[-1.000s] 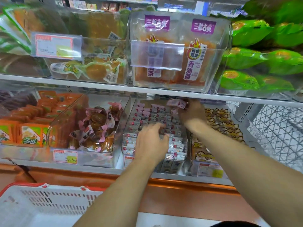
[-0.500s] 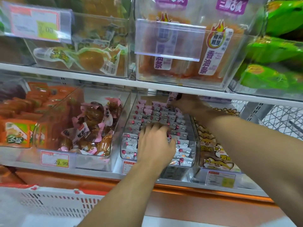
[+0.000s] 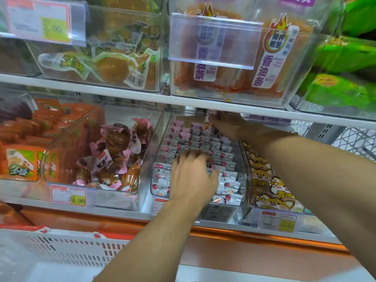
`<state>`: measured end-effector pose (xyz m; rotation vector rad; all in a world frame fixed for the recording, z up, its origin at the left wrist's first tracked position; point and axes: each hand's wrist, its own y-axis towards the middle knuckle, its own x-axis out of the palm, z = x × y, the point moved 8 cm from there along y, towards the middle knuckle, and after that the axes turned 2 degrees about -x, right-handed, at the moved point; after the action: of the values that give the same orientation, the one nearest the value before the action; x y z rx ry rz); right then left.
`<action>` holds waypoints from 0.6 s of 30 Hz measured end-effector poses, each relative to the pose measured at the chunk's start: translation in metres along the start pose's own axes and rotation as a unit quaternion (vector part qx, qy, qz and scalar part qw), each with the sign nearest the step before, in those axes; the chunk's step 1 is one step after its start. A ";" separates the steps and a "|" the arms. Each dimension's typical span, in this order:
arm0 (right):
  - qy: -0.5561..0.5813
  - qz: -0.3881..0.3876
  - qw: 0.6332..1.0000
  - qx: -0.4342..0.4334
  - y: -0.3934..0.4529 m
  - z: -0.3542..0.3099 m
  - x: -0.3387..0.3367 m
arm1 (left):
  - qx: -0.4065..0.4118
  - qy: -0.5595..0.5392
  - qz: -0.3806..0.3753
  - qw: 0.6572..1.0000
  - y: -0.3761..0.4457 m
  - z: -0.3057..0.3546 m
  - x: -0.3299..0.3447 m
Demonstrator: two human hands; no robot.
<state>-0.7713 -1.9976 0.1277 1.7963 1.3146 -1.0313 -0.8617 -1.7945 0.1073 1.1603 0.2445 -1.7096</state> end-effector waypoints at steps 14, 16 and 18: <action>-0.033 0.028 0.997 -0.069 -0.009 -0.006 -0.017 | -0.011 -0.004 -0.004 1.000 0.000 -0.002 0.002; -0.038 0.022 0.997 -0.057 -0.013 -0.005 -0.016 | -0.013 -0.003 -0.006 1.000 0.000 -0.002 0.002; -0.055 0.006 0.998 -0.028 -0.016 -0.002 -0.014 | -0.013 0.001 -0.009 1.000 0.000 0.000 0.002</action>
<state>-0.7891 -1.9979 0.1395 1.6801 1.2514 -1.0612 -0.8611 -1.7958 0.1056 1.1439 0.2784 -1.7157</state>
